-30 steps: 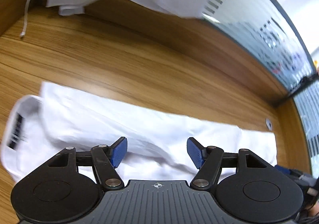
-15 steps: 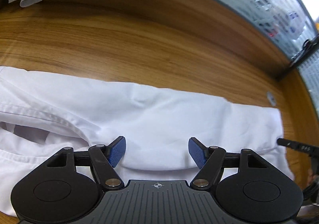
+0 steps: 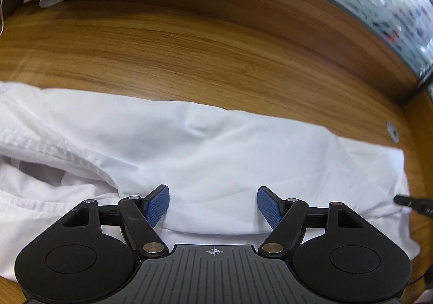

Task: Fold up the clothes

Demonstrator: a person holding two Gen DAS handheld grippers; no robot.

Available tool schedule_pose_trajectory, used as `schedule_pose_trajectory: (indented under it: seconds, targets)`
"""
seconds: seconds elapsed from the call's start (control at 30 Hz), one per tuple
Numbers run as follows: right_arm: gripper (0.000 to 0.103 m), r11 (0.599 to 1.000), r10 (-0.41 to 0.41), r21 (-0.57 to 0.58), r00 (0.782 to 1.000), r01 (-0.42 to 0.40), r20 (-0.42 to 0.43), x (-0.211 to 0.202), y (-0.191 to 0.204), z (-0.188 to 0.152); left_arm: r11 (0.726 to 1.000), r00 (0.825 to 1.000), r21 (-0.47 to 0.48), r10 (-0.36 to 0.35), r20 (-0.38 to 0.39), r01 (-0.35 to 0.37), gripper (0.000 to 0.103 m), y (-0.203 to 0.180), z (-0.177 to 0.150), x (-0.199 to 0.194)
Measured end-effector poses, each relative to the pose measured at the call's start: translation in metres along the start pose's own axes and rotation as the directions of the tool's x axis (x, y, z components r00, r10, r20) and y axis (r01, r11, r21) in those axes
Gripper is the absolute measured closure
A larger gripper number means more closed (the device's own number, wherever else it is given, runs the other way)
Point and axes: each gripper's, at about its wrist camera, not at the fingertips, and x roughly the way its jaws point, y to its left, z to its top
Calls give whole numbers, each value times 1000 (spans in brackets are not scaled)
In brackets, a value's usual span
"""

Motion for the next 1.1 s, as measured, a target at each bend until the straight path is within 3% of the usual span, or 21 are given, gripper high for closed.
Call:
schedule_pose_trajectory:
  seconds: [0.13, 0.17, 0.2, 0.27, 0.4, 0.53, 0.7, 0.8, 0.93, 1.1]
  targets:
    - [84, 996, -17, -89, 999, 20, 35, -10, 14, 9, 998, 1000, 60, 13, 25, -14, 27, -11, 6, -14]
    - [75, 993, -20, -111, 999, 25, 45, -13, 17, 11, 997, 999, 79, 13, 42, -16, 26, -14, 7, -18]
    - [59, 991, -23, -133, 998, 30, 56, -16, 21, 14, 996, 998, 92, 10, 55, -15, 26, -18, 7, -22]
    - [53, 983, -28, -177, 997, 41, 78, -22, 28, 19, 994, 998, 111, 2, 69, -9, 26, -24, 7, -26]
    - [53, 964, -35, -259, 993, 63, 113, -31, 43, 29, 985, 998, 174, 0, 60, -11, 25, -36, 3, -18]
    - [53, 953, -45, -297, 997, 62, 64, -5, 49, 23, 979, 1000, 201, 26, 11, -28, 25, -35, -6, 0]
    - [53, 939, -58, -340, 998, 57, 9, 25, 56, 16, 968, 999, 244, 46, 16, -49, 19, -31, -15, 10]
    - [53, 941, -55, -334, 998, 54, 6, 23, 54, 16, 967, 999, 251, 48, 17, -51, 19, -33, -14, 8]
    - [52, 960, -50, -274, 997, 62, 50, 0, 45, 22, 963, 999, 266, 25, 36, -34, 19, -42, -12, -2]
    - [47, 991, -82, -103, 994, 89, 68, -30, 6, 16, 926, 998, 378, -25, 51, 3, 19, -72, -14, -10]
